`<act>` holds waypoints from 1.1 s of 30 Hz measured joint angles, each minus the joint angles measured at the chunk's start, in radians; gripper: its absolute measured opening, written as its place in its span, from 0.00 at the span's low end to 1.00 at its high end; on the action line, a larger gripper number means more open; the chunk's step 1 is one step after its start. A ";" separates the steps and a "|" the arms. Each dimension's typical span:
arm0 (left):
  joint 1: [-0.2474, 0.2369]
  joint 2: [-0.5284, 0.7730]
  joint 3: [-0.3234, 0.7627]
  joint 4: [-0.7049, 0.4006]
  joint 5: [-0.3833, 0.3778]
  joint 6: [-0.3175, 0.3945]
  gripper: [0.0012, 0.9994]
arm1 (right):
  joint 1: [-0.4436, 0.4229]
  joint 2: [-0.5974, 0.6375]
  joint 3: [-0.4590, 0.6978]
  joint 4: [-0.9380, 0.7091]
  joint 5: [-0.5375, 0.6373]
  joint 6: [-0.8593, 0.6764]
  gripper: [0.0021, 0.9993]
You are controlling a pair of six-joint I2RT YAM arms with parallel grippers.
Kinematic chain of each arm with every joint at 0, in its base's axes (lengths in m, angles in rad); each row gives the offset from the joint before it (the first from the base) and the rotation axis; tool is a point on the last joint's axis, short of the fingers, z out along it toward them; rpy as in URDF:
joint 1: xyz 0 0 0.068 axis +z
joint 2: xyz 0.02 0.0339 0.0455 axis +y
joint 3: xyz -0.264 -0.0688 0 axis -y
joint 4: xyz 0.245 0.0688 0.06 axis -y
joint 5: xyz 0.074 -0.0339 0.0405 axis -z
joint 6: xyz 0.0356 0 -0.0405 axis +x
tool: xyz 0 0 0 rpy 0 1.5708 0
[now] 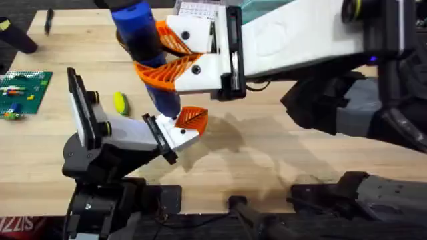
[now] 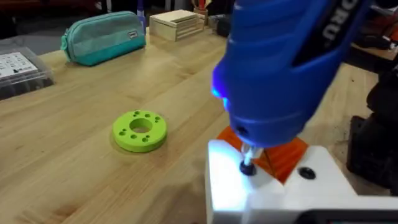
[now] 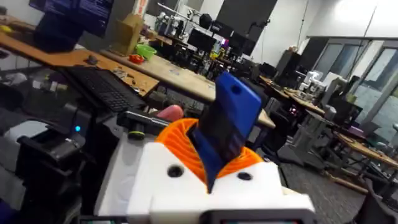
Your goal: Pick up the gripper from the table and insert it into the empty holder that is missing its gripper. Then pick up a screw, insert it into the mounting hole, and use the screwdriver to tighten it. Finally, clean up the table by picking up the vegetable and placing it into the bucket.
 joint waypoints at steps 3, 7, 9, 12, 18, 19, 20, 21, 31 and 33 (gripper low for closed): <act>0.000 0.000 0.000 0.000 0.000 0.000 0.01 | -0.008 0.000 0.000 0.000 0.000 0.000 0.00; 0.000 0.000 0.000 0.000 0.000 0.000 0.01 | -0.010 0.000 0.000 0.000 0.000 0.000 0.00; 0.000 0.000 0.000 0.000 0.000 0.000 0.01 | -0.010 0.000 0.000 -0.003 0.000 0.000 0.00; 0.000 0.000 0.000 0.000 0.000 0.000 0.01 | -0.010 0.000 0.000 -0.020 0.000 0.000 0.00; 0.000 0.000 0.000 0.000 0.000 -0.001 0.01 | -0.010 0.000 0.000 -0.036 0.004 0.000 0.00; 0.000 0.000 0.000 0.000 0.000 -0.001 0.01 | -0.010 0.000 0.000 -0.033 0.003 0.000 0.00; 0.000 0.000 0.000 0.000 0.000 -0.001 0.01 | -0.011 0.000 0.000 -0.024 0.003 0.001 0.00; 0.000 0.000 0.000 0.000 0.000 0.000 0.01 | -0.011 0.000 0.000 -0.013 0.001 0.001 0.00; 0.000 -0.001 -0.001 0.001 0.000 0.003 0.01 | -0.014 0.005 0.087 0.065 -0.008 0.009 0.00; 0.000 -0.001 -0.001 0.001 0.000 0.003 0.01 | -0.019 0.005 0.122 0.057 -0.008 0.009 0.00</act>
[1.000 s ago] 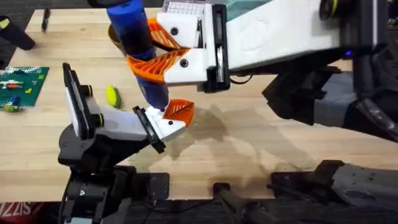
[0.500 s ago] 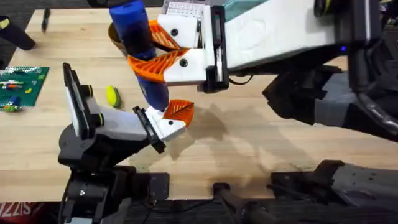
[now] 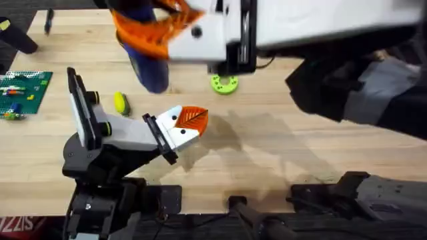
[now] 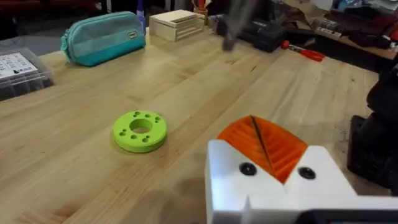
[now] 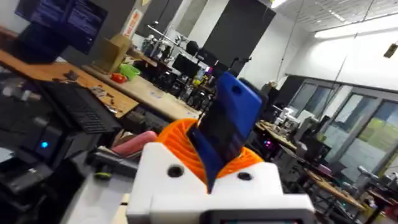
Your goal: Pick up the gripper from the table and insert it into the empty holder that is missing its gripper. Then pick up a screw, insert it into the mounting hole, and use the screwdriver to tighten it. Finally, clean up the table by picking up the vegetable and placing it into the bucket.
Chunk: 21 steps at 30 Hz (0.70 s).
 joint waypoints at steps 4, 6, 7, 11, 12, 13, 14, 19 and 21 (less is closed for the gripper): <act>0.000 0.000 0.000 0.000 0.000 0.000 0.01 | -0.033 -0.003 0.059 -0.101 -0.007 -0.001 0.00; 0.000 0.000 0.000 0.000 0.000 0.000 0.01 | -0.069 -0.003 0.083 -0.196 -0.026 -0.003 0.00; 0.000 0.000 0.000 0.000 0.000 0.000 0.01 | -0.091 -0.003 0.093 -0.257 -0.034 -0.010 0.00; 0.000 0.000 0.000 0.000 0.000 0.000 0.01 | -0.193 -0.003 0.122 -0.534 -0.057 -0.083 0.00; 0.000 0.000 0.000 0.000 0.000 0.000 0.01 | -0.225 -0.003 0.127 -0.606 -0.060 -0.114 0.00; 0.000 0.000 0.000 0.000 0.000 0.000 0.01 | -0.254 -0.003 0.130 -0.663 -0.060 -0.141 0.00; 0.000 0.000 0.000 0.000 0.000 0.000 0.01 | -0.283 -0.003 0.132 -0.716 -0.060 -0.174 0.00; 0.000 0.000 0.000 0.000 0.000 0.000 0.01 | -0.402 -0.003 0.143 -0.954 -0.015 -0.363 0.00; 0.000 0.000 0.000 0.000 0.000 0.000 0.01 | -0.422 -0.003 0.147 -1.064 0.037 -0.456 0.00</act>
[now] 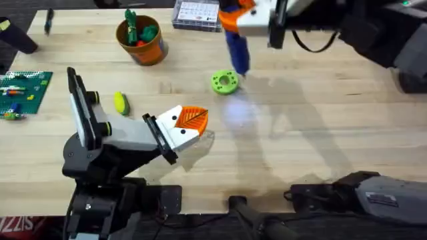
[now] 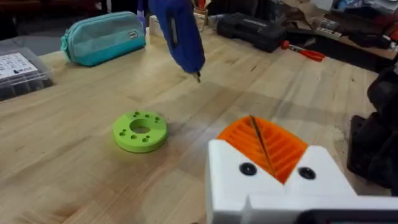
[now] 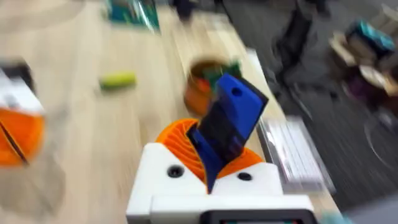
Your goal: Pick up the gripper from the table and insert it into the empty holder that is missing its gripper. Then pick up a screw, insert it into the mounting hole, and use the screwdriver to tighten it. Finally, clean up the table by picking up the vegetable and placing it into the bucket.
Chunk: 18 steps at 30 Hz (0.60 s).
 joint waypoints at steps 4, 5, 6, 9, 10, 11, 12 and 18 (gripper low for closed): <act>0.000 0.000 0.000 0.000 0.000 0.000 0.01 | -0.006 0.021 0.001 -0.166 0.179 -0.242 0.00; 0.000 0.000 0.000 0.000 0.000 0.000 0.01 | -0.004 0.036 0.001 -0.184 0.243 -0.315 0.00; 0.000 0.000 0.000 0.000 0.000 0.000 0.01 | -0.003 0.053 0.001 -0.191 0.303 -0.376 0.00; 0.000 0.000 0.000 0.000 0.000 0.000 0.01 | -0.004 0.119 0.002 -0.181 0.500 -0.569 0.00; 0.000 0.000 0.000 0.000 0.000 0.000 0.01 | -0.004 0.143 0.002 -0.174 0.556 -0.624 0.00; 0.000 0.000 0.000 0.000 0.000 0.000 0.01 | -0.005 0.165 0.002 -0.166 0.605 -0.672 0.00; 0.000 0.000 0.000 0.000 0.000 0.000 0.01 | -0.007 0.189 0.002 -0.157 0.653 -0.722 0.00; 0.000 0.000 0.000 0.000 0.000 0.000 0.01 | -0.014 0.332 0.002 -0.090 0.828 -0.959 0.00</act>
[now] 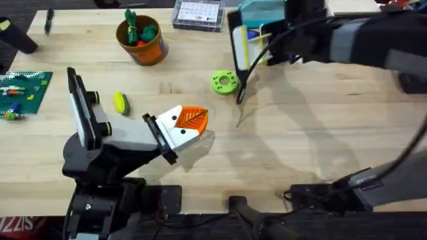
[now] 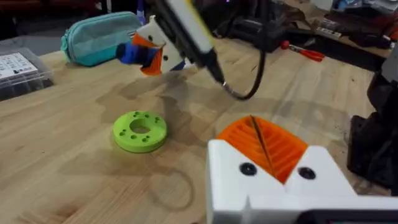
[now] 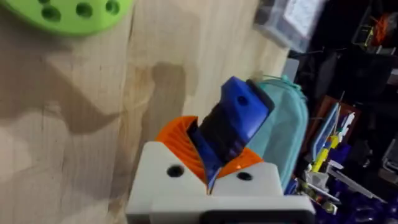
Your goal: Pick up the gripper from the table and insert it into the empty holder that is missing its gripper. Then pick up a screw, insert it into the mounting hole, and use the screwdriver to tighten it. Finally, clean up the table by picking up the vegetable and placing it into the bucket.
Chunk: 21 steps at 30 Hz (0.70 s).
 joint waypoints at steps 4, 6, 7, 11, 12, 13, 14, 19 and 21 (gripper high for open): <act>0.000 0.000 0.000 0.000 0.000 0.000 0.01 | 0.000 0.086 0.000 0.037 0.067 -0.068 0.00; 0.000 0.000 0.000 0.000 0.000 0.000 0.01 | 0.000 0.115 0.000 0.036 0.097 -0.089 0.00; 0.000 0.000 0.000 0.000 0.000 0.000 0.01 | 0.000 0.126 0.000 0.036 0.110 -0.097 0.00; 0.000 0.000 0.000 0.000 0.000 0.000 0.01 | 0.000 0.142 0.001 0.034 0.138 -0.114 0.00; 0.000 0.000 0.000 0.000 0.000 0.000 0.01 | 0.000 0.142 0.003 0.033 0.142 -0.114 0.00; 0.000 0.000 0.000 0.000 0.000 0.000 0.01 | 0.000 0.142 0.004 0.029 0.146 -0.114 0.00; 0.000 0.000 0.000 0.000 0.000 0.000 0.01 | 0.000 0.142 0.006 0.025 0.153 -0.115 0.01; 0.000 0.000 0.000 0.000 0.000 0.000 0.01 | 0.000 0.140 0.020 -0.019 0.201 -0.114 0.25; 0.000 0.000 0.000 0.000 0.000 0.000 0.01 | 0.000 0.137 0.025 -0.039 0.225 -0.108 0.33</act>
